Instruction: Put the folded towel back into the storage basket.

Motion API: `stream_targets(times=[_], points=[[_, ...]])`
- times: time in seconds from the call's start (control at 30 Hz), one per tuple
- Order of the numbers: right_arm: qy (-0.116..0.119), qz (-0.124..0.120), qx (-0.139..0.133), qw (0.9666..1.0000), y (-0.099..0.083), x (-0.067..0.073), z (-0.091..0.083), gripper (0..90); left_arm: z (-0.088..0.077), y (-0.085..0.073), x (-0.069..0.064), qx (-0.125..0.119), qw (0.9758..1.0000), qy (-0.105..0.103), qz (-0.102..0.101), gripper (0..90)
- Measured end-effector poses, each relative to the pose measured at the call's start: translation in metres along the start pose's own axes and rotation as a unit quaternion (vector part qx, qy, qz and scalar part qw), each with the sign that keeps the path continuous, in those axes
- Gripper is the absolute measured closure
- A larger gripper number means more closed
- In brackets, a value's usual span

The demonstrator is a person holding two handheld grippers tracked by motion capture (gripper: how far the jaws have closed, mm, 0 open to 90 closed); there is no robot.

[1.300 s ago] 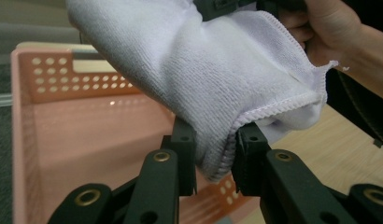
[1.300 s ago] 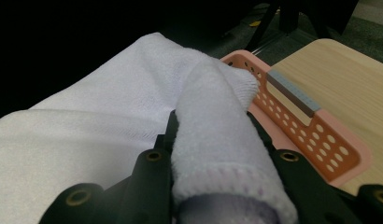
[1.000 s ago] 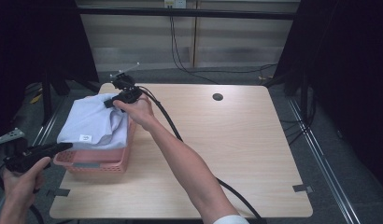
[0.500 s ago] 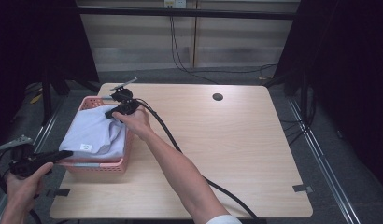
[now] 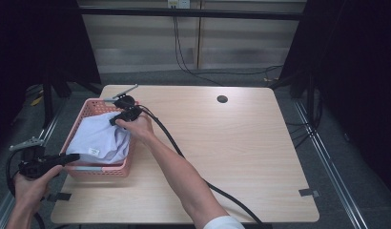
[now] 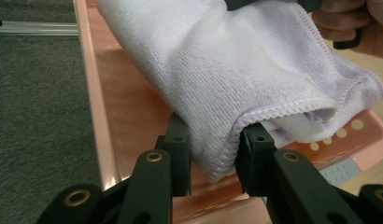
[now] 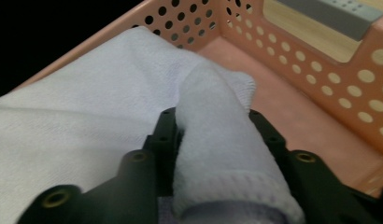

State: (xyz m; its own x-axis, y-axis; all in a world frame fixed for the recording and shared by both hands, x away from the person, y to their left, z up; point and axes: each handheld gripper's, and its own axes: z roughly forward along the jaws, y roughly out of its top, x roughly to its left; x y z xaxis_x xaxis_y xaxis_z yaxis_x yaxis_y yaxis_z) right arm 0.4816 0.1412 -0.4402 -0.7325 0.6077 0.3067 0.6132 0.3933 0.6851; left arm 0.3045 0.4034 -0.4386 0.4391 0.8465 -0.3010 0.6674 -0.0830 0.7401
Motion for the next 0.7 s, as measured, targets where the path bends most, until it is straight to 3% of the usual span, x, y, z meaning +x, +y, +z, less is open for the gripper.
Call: stream_targets(times=[0.1, 0.17, 0.3, 0.5, 0.7], points=[[-0.012, -0.007, -0.004, 0.9999, -0.001, -0.005, 0.002, 46.6, -0.003, 0.000, -0.003, -0.004, 0.9999, 0.012, 0.010, 59.0], [-0.008, -0.004, -0.008, 0.9999, 0.000, -0.007, -0.001, 42.5, -0.006, 0.000, -0.003, -0.010, 0.9997, 0.019, 0.010, 48.6], [-0.009, -0.018, -0.022, 0.9996, 0.006, -0.010, -0.010, 37.9, -0.012, 0.004, -0.005, -0.024, 0.9994, 0.020, 0.014, 40.4], [0.012, -0.034, -0.024, 0.9991, 0.006, -0.010, -0.026, 36.3, -0.012, 0.016, -0.019, -0.036, 0.9990, 0.022, 0.013, 38.9], [0.032, -0.057, -0.043, 0.9969, -0.003, -0.015, -0.059, 34.1, 0.000, 0.026, -0.042, -0.030, 0.9987, 0.018, 0.037, 38.9]])
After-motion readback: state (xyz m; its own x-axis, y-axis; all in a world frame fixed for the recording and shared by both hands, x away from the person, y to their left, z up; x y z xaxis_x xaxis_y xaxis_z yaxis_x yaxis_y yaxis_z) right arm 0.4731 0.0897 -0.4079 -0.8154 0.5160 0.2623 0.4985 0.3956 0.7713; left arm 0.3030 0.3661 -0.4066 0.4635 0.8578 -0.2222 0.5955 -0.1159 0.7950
